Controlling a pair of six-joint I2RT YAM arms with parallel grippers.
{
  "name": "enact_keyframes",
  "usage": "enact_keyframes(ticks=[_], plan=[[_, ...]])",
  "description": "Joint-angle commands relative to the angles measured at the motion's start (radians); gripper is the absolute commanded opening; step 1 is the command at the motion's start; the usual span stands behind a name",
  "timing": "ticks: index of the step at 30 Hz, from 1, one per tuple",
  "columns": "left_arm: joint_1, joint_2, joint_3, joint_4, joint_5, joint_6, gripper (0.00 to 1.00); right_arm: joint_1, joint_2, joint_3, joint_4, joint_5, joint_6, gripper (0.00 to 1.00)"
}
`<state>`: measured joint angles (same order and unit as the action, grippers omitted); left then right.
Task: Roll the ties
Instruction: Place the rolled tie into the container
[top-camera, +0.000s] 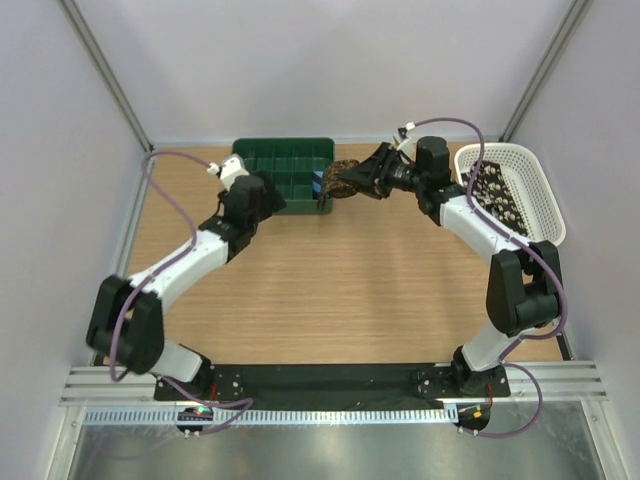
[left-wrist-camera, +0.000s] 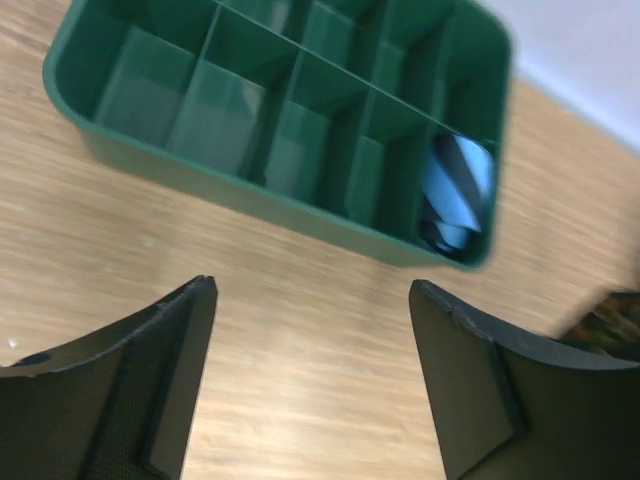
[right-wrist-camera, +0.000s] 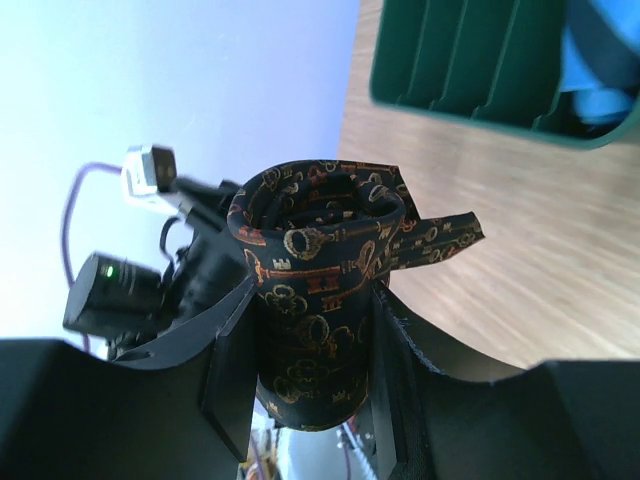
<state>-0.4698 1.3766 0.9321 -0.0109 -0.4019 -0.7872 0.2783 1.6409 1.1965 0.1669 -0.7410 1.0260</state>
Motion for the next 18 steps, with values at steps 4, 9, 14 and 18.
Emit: enact_keyframes(ticks=[4, 9, 14, 18], plan=[[0.053, 0.315, 0.312, -0.129, -0.017, 0.244, 0.72, -0.042, -0.007, 0.087, -0.088, 0.019, -0.141, 0.01], [0.097, 0.525, 0.56, -0.207, 0.041, 0.33, 0.68, -0.068, -0.027, 0.087, -0.142, 0.018, -0.188, 0.01], [0.126, 0.688, 0.763, -0.354, 0.009, 0.374, 0.6, -0.067, -0.046, 0.084, -0.161, 0.034, -0.222, 0.01], [0.135, 0.765, 0.826, -0.38, 0.04, 0.385, 0.6, -0.073, -0.056, 0.101, -0.227, 0.052, -0.259, 0.01]])
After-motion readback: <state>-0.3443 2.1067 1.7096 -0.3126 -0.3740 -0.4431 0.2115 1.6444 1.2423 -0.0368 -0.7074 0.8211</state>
